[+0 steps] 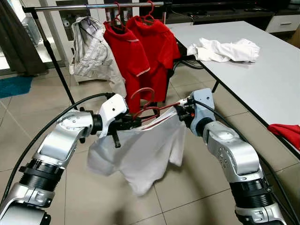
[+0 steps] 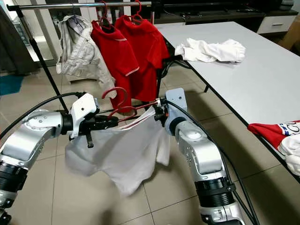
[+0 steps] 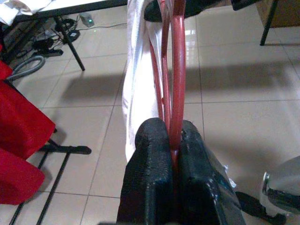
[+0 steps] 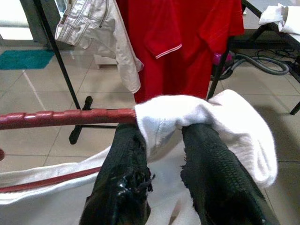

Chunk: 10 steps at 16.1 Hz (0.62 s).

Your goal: Hang hanger

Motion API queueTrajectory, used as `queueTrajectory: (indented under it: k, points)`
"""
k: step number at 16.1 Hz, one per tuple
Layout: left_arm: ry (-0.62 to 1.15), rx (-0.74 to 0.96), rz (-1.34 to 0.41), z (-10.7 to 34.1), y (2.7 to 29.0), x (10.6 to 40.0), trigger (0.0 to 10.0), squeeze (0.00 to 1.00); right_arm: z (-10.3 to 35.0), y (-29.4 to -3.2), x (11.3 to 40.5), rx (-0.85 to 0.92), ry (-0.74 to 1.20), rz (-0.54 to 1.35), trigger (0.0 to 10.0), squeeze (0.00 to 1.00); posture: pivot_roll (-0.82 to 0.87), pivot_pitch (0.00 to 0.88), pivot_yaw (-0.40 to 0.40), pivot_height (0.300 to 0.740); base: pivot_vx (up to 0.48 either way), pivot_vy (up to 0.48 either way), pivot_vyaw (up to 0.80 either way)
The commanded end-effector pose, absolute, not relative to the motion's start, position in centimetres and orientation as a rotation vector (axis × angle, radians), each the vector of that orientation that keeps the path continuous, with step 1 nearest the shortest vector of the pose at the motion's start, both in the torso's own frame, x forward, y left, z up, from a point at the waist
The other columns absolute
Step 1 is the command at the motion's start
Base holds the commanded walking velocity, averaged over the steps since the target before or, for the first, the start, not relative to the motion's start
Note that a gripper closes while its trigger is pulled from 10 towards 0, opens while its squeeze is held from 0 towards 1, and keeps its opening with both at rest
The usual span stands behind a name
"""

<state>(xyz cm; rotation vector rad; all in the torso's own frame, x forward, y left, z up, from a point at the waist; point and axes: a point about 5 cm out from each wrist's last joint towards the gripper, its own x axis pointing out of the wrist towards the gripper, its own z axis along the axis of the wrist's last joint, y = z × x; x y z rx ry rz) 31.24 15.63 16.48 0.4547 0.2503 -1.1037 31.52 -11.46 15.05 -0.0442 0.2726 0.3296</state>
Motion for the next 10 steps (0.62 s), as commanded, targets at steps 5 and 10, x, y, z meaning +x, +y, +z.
queueTrajectory:
  k: [5,10]
  points:
    - [0.234,0.463,-1.114,17.2,15.7,31.1,0.0,0.0,15.8,-12.4,32.0,-0.057,0.235,0.29,0.0,0.0,-0.11,0.0,0.024,0.74,0.0,0.0,0.0]
    - [0.269,0.511,-1.055,16.8,16.6,31.5,0.0,0.0,16.1,-13.2,31.9,-0.076,0.227,0.3,0.0,0.0,-0.11,0.0,0.021,0.74,0.0,0.0,0.0]
